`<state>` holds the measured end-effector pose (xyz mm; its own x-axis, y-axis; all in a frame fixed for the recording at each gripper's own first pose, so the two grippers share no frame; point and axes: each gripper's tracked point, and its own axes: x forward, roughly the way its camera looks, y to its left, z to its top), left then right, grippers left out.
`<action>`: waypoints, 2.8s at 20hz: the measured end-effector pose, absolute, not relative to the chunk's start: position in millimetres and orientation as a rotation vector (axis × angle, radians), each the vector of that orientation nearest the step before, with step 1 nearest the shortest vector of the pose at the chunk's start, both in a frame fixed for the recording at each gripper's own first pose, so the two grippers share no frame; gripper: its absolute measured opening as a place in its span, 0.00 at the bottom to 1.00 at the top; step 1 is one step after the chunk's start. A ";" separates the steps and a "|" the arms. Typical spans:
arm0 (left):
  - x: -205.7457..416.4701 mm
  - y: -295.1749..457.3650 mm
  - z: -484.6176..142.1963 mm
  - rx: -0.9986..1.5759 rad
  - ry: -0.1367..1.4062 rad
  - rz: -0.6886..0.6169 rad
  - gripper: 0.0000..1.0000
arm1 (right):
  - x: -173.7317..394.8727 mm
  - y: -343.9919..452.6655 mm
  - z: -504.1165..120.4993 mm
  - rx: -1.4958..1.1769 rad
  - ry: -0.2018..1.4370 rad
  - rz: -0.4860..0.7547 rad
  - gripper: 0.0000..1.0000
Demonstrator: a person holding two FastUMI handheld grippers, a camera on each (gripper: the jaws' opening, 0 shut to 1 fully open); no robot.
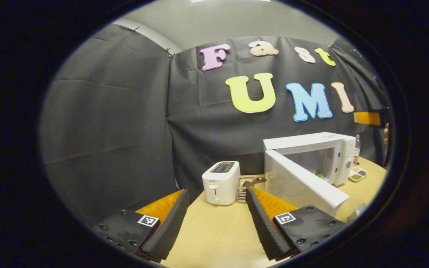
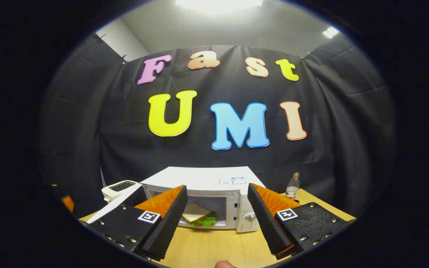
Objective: Open the microwave oven with the left hand, put the food in, and close the microwave oven.
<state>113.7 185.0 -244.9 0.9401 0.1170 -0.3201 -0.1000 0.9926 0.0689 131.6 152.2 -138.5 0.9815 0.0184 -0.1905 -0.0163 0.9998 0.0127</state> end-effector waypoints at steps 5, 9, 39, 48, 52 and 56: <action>97.3 161.0 -265.6 0.044 0.369 0.092 0.84 | 99.2 123.3 -109.3 0.018 0.160 0.032 0.98; 84.3 123.3 -294.7 -0.017 0.463 0.016 0.52 | 82.9 99.6 -92.1 0.032 0.143 0.026 0.98; 129.6 -78.2 -296.8 0.011 0.467 -0.267 0.10 | 21.4 -34.7 -81.0 0.024 0.148 -0.110 0.98; 184.8 -146.0 -300.2 0.013 0.445 -0.461 0.04 | 40.5 -28.0 -89.9 0.005 0.164 -0.186 0.98; 210.4 -170.6 -306.4 -0.009 0.440 -0.507 0.10 | 46.9 -32.6 -94.0 -0.018 0.171 -0.230 0.98; 234.1 -195.9 -312.5 -0.022 0.440 -0.545 0.07 | 50.6 -36.6 -99.4 -0.030 0.182 -0.270 0.98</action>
